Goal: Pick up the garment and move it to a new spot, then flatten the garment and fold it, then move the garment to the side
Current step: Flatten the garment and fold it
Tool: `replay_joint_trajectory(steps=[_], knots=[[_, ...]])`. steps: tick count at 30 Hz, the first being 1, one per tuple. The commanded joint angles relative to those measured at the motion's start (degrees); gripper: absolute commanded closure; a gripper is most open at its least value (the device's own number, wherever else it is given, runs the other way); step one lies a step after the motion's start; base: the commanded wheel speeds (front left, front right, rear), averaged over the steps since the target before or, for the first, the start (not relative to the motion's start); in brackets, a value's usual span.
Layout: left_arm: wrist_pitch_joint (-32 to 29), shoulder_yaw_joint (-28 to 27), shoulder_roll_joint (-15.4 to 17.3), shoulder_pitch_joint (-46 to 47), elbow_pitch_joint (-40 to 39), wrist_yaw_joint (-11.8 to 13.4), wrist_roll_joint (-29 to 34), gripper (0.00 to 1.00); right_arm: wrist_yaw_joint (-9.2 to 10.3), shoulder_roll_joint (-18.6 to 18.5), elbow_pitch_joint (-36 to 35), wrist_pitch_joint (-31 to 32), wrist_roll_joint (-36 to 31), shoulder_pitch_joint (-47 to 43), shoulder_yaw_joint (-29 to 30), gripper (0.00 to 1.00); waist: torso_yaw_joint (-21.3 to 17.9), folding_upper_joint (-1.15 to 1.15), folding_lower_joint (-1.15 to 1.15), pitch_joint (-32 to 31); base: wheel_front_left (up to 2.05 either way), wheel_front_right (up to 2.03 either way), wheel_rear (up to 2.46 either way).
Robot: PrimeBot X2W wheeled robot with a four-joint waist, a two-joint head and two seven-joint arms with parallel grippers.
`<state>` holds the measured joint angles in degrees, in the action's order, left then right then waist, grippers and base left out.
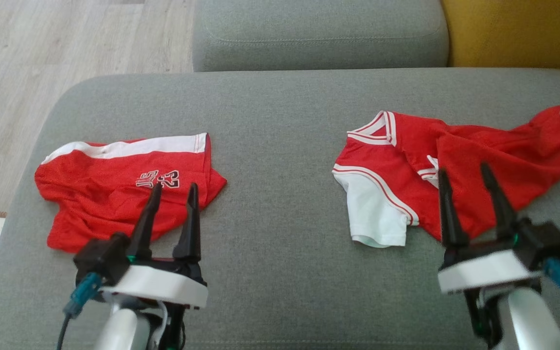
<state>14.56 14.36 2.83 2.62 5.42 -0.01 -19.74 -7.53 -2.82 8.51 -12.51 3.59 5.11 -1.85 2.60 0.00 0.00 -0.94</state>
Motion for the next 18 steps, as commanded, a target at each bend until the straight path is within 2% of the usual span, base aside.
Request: replay_joint_trajectory(steps=[1, 10, 18], knots=[[0.44, -1.07, 0.05, 1.77, -2.19, -0.02, -0.37, 0.0, 0.04, -0.08, -2.0, -0.84, 0.96, 0.89, -1.83, 0.0, 0.06, 0.0, 0.0, -0.01, 0.0, 0.0, 0.0], [0.44, 0.95, 0.05, 2.02, -2.06, -0.01, -0.51, 0.0, 0.04, -0.07, -0.22, -0.29, 0.41, 1.62, -1.0, 0.0, 2.08, 0.0, 0.0, 1.3, 0.0, 0.0, 0.0], [0.44, 2.34, 0.05, 3.93, -1.29, -0.61, -0.6, 0.0, 0.04, -0.07, 8.15, 6.77, -6.2, 11.14, 4.72, 0.0, 6.73, 0.0, 0.0, 6.12, 0.0, 0.0, 0.0]])
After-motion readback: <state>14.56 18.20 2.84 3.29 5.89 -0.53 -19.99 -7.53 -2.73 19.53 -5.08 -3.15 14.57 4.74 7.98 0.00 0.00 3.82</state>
